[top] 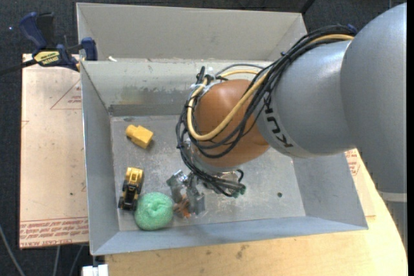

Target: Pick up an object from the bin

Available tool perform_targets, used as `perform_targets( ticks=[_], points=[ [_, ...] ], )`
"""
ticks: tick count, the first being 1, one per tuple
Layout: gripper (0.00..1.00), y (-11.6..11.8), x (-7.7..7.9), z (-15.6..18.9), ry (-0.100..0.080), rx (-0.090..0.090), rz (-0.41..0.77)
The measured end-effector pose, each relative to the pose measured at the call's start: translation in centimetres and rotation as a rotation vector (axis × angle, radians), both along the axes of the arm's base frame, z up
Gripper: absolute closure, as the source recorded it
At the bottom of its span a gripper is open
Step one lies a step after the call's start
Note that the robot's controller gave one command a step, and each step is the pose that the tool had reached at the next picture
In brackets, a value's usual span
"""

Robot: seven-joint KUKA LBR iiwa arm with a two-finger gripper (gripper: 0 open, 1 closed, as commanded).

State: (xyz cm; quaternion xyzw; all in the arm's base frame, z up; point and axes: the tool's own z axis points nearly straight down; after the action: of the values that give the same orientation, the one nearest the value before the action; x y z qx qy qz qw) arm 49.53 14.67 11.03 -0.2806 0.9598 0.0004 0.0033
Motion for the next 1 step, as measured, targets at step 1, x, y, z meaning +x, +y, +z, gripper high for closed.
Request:
perform_targets(
  ticks=[1],
  points=[
    [1.0,-1.4,0.9,4.5,0.012,-0.001,0.102]
  ],
)
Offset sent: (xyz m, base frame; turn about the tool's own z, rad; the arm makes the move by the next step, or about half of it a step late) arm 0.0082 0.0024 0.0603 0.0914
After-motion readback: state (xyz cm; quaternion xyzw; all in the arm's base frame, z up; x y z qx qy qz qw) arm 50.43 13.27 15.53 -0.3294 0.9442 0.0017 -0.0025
